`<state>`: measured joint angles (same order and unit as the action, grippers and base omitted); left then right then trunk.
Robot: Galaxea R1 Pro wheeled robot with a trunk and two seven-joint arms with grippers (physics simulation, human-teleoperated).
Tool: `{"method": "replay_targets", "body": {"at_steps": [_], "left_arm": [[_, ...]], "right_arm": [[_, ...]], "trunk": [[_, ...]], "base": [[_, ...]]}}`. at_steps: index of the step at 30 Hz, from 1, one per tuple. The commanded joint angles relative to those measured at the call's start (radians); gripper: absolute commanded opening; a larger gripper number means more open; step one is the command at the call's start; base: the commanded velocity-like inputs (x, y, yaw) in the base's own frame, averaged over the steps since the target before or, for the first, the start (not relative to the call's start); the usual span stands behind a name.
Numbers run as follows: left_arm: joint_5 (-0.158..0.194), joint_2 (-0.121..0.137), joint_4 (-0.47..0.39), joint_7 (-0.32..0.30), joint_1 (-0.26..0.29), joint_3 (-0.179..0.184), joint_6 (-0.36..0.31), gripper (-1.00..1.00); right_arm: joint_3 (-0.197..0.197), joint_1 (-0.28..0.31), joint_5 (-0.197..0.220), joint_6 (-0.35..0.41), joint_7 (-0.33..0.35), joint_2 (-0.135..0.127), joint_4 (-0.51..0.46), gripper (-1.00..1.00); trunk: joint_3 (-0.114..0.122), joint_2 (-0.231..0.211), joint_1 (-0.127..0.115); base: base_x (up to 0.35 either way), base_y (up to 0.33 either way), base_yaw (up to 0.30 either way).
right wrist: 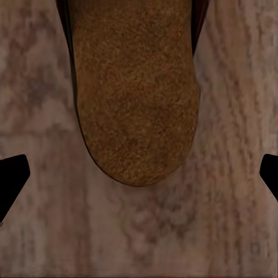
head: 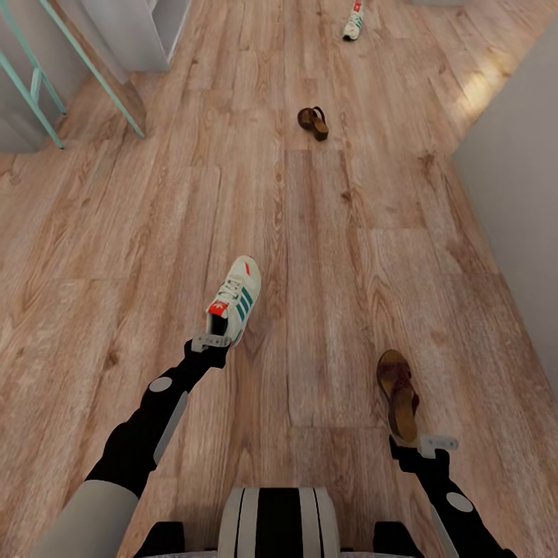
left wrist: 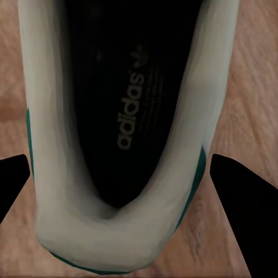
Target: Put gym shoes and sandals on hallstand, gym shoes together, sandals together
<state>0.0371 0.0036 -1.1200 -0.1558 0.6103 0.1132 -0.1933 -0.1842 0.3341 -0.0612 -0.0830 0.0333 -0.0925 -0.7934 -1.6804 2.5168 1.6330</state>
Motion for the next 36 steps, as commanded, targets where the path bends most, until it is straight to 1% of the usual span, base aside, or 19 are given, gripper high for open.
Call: {"method": "replay_targets", "body": {"at_steps": [1,9,16,21,24,29,32,36], "left_arm": [[0.004,0.001,-0.001,-0.002,0.000,0.000,-0.006,-1.00],[0.006,0.000,-0.002,-0.002,0.000,0.000,-0.006,-1.00],[0.004,0.000,-0.010,-0.002,0.000,0.000,-0.006,-1.00],[0.004,0.000,-0.022,-0.002,-0.015,0.000,-0.004,-1.00],[0.004,0.000,-0.044,-0.002,-0.018,0.001,-0.005,-1.00],[0.006,-0.001,-0.134,-0.002,-0.020,0.002,-0.011,-1.00],[0.005,-0.001,-0.191,-0.002,-0.021,0.009,-0.044,-1.00],[0.005,-0.001,-0.224,-0.002,-0.021,0.028,-0.080,-1.00]], "right_arm": [[-0.003,0.000,-0.006,-0.003,0.003,0.000,0.000,1.00],[-0.004,0.000,-0.006,-0.003,0.003,0.000,0.000,1.00],[-0.004,0.000,-0.006,-0.003,0.003,0.000,0.000,1.00],[-0.004,0.000,-0.007,-0.003,0.003,0.000,0.000,1.00],[-0.004,0.000,-0.006,-0.003,0.003,0.000,0.000,1.00],[-0.004,0.000,-0.006,-0.003,0.003,0.000,0.000,1.00],[-0.004,0.000,-0.006,-0.003,0.003,0.000,0.000,1.00],[-0.004,0.000,-0.006,-0.003,0.003,0.000,0.000,1.00]], "trunk": [[-0.005,0.000,0.000],[-0.047,0.002,0.004],[-0.057,0.002,0.004],[-0.060,0.002,0.004],[-0.060,0.002,0.004],[-0.060,0.002,0.004],[-0.060,0.002,0.004],[-0.060,0.002,0.004]], "base": [[0.000,0.000,0.000],[0.000,0.000,0.000],[0.000,0.000,0.000],[0.000,0.000,0.000],[0.000,0.000,0.000],[0.000,0.000,0.000],[0.000,0.000,0.000],[0.000,0.000,0.000]]}}
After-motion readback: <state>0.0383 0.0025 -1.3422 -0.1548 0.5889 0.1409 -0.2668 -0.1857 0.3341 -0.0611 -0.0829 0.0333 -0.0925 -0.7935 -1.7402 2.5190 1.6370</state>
